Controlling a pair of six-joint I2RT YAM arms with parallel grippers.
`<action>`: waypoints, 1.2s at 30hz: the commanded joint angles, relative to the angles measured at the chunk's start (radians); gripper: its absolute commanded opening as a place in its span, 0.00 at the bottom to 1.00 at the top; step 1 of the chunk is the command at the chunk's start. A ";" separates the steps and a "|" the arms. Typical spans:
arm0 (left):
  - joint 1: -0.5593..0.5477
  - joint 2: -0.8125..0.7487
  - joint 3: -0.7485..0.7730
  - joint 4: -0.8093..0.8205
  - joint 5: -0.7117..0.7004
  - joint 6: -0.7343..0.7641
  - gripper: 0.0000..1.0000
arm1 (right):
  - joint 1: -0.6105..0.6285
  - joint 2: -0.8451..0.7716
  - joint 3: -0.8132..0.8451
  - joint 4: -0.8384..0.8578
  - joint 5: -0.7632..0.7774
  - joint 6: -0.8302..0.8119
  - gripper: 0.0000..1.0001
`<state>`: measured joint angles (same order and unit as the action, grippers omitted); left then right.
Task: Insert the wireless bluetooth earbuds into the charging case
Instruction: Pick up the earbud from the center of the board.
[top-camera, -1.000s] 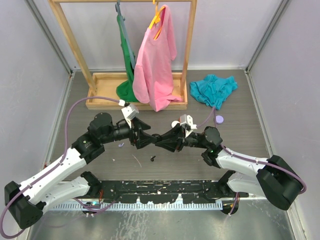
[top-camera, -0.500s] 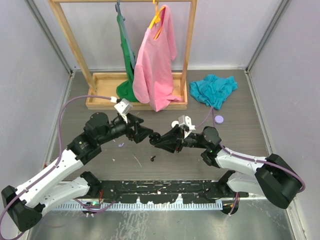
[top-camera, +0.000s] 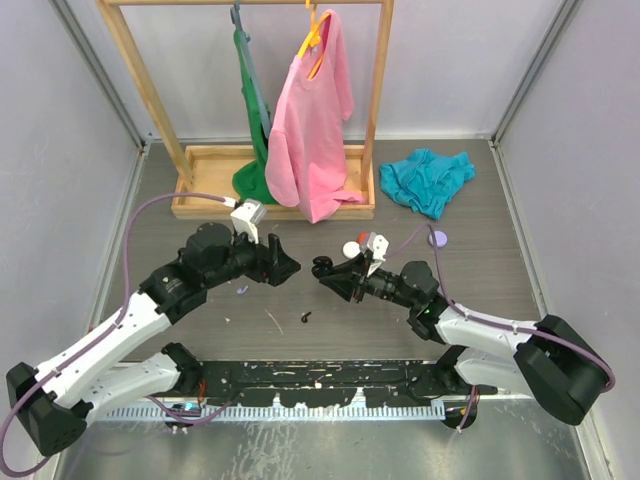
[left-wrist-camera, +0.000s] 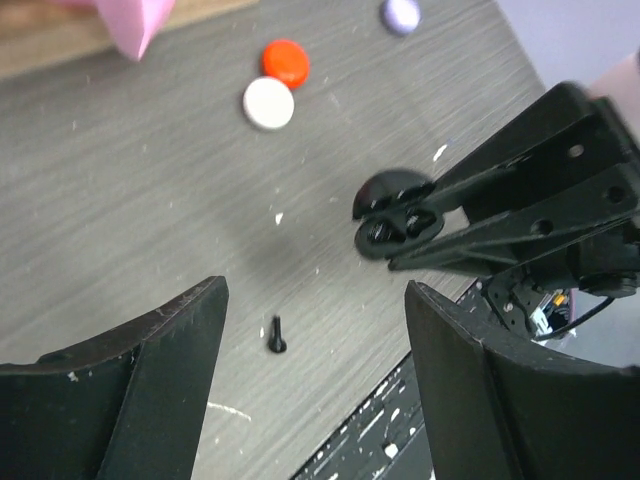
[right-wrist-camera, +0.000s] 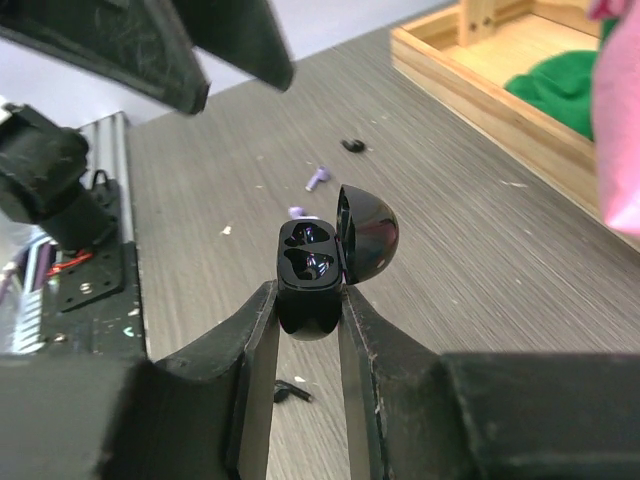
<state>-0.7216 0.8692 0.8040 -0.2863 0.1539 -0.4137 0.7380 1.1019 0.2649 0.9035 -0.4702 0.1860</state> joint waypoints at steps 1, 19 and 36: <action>-0.044 0.035 -0.025 -0.081 -0.089 -0.127 0.72 | 0.003 -0.045 -0.019 0.015 0.167 -0.039 0.02; -0.499 0.461 0.002 -0.179 -0.667 -0.310 0.70 | 0.001 -0.078 -0.112 0.102 0.402 -0.048 0.02; -0.564 0.797 0.173 -0.363 -0.795 -0.330 0.72 | 0.001 -0.072 -0.112 0.102 0.414 -0.053 0.02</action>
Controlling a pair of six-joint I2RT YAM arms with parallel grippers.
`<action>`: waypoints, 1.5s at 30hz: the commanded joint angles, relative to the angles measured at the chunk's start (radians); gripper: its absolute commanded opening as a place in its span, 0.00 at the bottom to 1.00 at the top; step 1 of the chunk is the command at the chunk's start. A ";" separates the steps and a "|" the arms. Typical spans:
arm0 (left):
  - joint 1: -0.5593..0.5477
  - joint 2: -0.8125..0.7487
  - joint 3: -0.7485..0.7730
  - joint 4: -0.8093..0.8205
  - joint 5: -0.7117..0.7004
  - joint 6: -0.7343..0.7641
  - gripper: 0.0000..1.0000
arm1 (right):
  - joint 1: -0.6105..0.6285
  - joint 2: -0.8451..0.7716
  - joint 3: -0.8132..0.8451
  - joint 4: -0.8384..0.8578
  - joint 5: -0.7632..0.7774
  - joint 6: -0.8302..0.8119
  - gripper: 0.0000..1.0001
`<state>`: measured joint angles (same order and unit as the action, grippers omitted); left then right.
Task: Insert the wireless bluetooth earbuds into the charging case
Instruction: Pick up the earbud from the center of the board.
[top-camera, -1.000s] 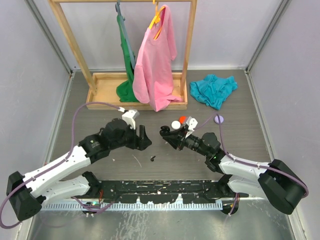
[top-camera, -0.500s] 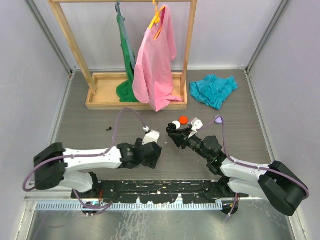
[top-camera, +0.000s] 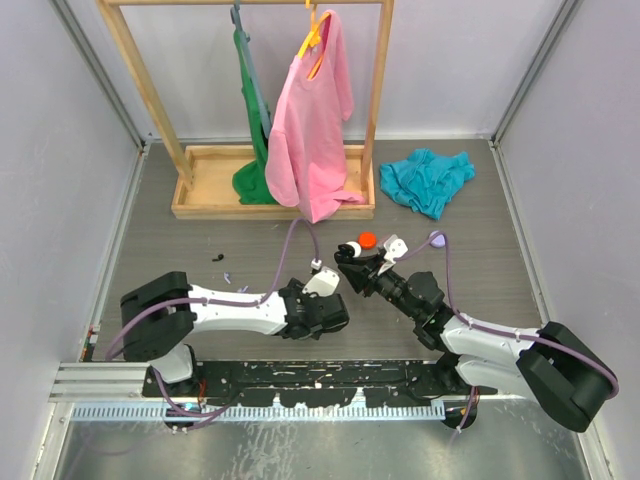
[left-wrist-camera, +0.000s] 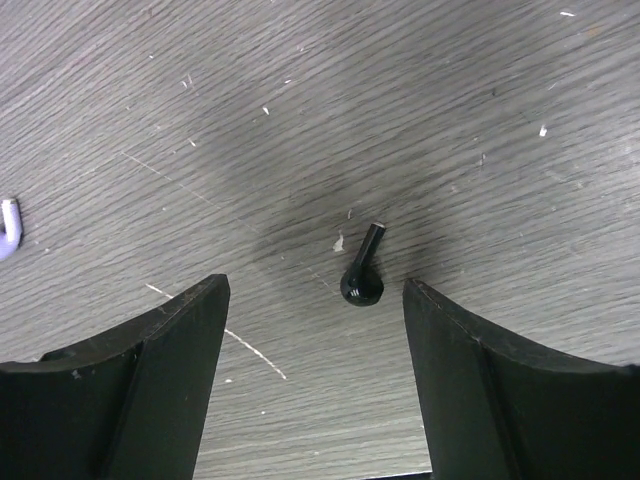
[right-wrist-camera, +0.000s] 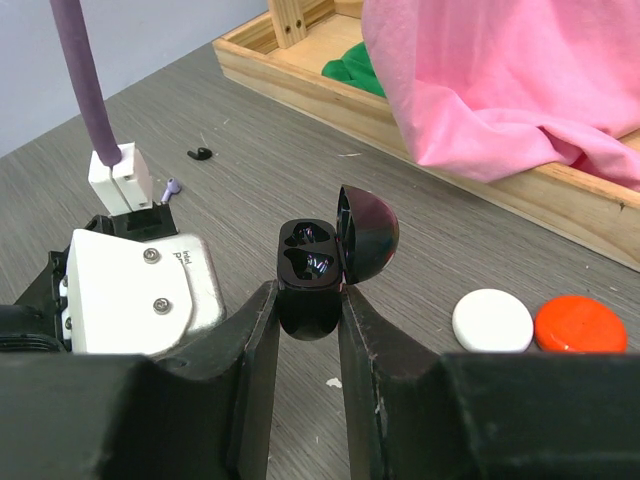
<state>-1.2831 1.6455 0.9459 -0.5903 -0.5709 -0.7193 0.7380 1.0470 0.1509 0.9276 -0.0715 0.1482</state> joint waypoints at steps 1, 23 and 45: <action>-0.002 0.029 0.033 -0.069 -0.076 -0.026 0.73 | 0.001 -0.017 0.002 0.078 0.015 -0.015 0.02; 0.193 -0.114 -0.046 -0.120 -0.105 -0.011 0.72 | 0.001 -0.002 0.007 0.078 0.007 -0.016 0.02; 0.304 -0.174 -0.019 0.025 0.349 0.117 0.49 | 0.001 0.004 0.014 0.068 0.001 -0.014 0.02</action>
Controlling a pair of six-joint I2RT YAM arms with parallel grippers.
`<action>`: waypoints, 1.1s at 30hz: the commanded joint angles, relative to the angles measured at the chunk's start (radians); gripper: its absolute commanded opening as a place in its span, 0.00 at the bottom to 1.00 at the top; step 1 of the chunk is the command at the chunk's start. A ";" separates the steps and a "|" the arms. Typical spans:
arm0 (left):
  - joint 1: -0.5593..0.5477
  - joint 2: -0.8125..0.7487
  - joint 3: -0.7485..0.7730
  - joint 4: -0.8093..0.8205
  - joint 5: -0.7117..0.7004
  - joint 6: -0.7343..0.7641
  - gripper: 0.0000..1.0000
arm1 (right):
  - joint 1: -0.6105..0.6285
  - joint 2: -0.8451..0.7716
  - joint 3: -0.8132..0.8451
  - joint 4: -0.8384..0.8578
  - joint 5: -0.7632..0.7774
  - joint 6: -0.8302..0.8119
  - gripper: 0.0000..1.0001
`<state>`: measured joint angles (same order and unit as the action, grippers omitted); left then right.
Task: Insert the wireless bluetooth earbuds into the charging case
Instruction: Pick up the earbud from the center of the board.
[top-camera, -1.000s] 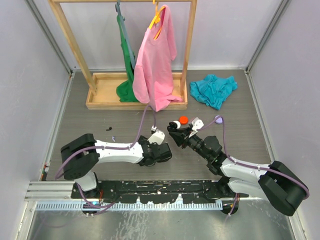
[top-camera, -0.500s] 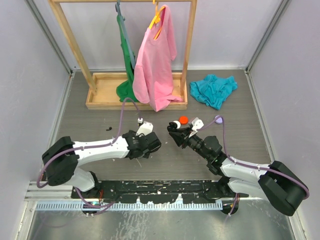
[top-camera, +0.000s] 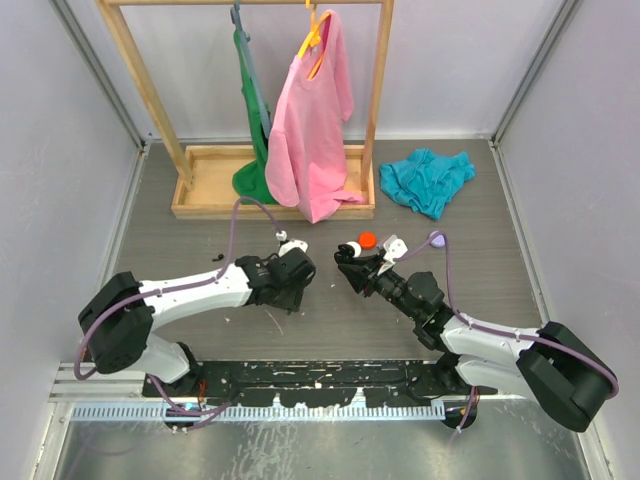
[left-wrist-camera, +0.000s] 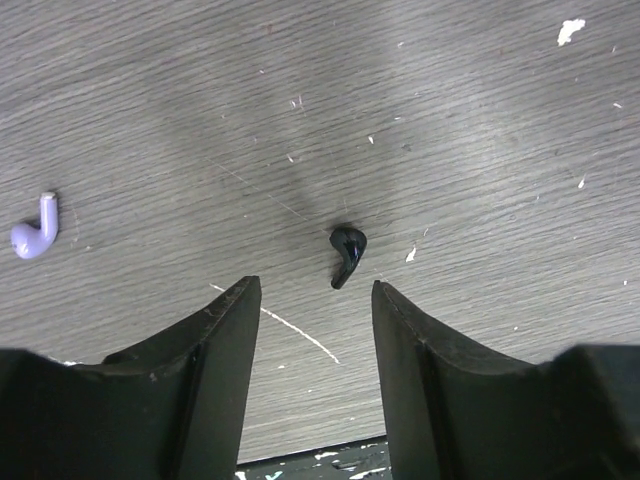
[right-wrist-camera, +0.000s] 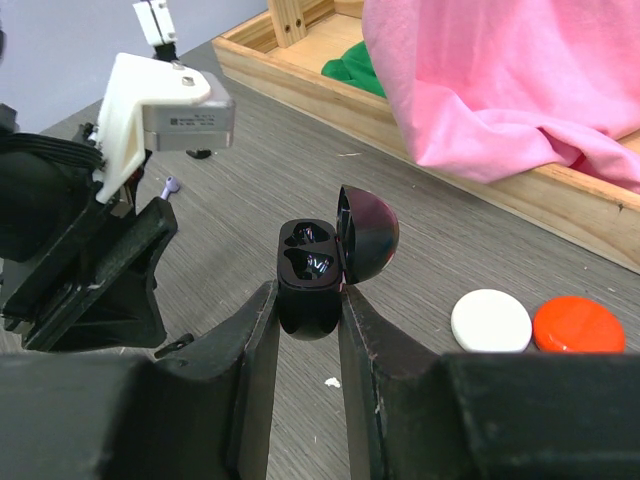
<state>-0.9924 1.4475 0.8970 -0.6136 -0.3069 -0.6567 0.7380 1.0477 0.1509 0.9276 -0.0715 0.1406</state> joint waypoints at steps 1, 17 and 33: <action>0.015 0.033 0.035 0.049 0.093 0.065 0.48 | 0.001 0.004 0.015 0.067 0.001 -0.007 0.02; 0.065 0.148 0.079 0.076 0.155 0.128 0.36 | 0.001 0.002 0.016 0.064 0.001 -0.006 0.01; 0.077 0.207 0.091 0.068 0.207 0.132 0.16 | 0.001 0.000 0.016 0.062 0.002 -0.008 0.01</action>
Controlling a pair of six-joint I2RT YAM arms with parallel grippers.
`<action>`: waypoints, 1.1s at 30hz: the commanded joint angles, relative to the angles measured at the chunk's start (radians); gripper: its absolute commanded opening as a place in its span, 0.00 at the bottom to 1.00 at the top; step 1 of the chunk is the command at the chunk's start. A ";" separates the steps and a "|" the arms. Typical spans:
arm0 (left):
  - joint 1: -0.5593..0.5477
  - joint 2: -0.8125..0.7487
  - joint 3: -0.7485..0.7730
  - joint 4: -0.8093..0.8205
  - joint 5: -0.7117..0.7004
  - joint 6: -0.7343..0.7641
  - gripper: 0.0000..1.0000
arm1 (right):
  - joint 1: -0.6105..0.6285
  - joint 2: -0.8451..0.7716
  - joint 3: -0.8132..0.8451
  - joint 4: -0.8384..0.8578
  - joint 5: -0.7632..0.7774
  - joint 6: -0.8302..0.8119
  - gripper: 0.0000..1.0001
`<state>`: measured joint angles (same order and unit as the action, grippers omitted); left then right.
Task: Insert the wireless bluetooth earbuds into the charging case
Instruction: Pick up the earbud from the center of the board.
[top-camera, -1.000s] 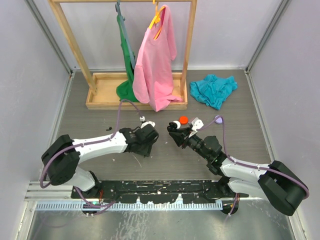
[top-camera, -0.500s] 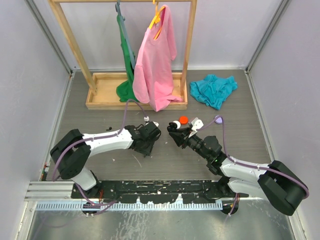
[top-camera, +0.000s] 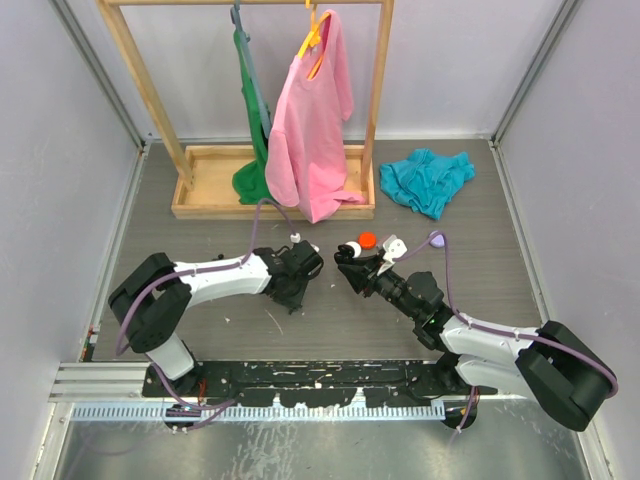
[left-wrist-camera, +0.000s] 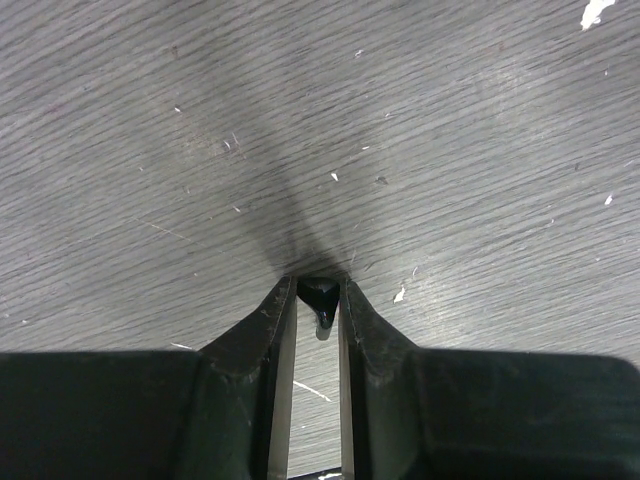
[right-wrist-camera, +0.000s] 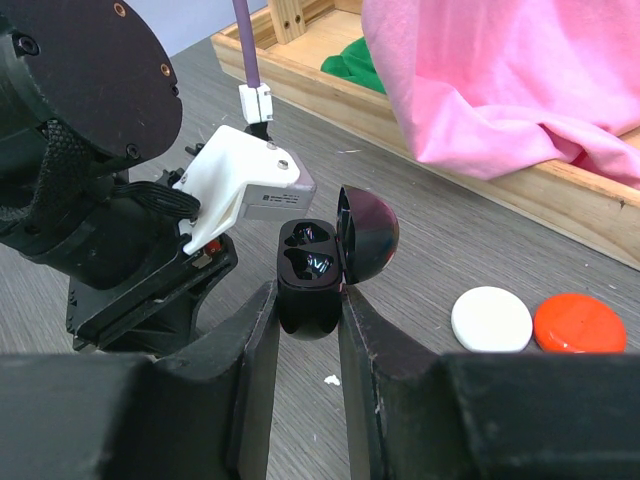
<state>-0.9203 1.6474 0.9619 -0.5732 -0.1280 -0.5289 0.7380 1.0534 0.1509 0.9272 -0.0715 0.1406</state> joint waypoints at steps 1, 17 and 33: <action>0.006 0.005 0.026 0.028 0.028 0.003 0.16 | 0.001 -0.004 0.017 0.062 -0.001 -0.009 0.02; -0.005 -0.312 0.038 0.010 -0.107 -0.029 0.12 | 0.001 0.012 -0.003 0.137 -0.085 -0.025 0.02; -0.067 -0.631 -0.029 0.264 -0.139 -0.046 0.13 | 0.001 0.020 -0.035 0.289 -0.288 -0.066 0.01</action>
<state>-0.9710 1.0649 0.9569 -0.4618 -0.2493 -0.5613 0.7380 1.0676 0.1062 1.0904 -0.2615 0.1020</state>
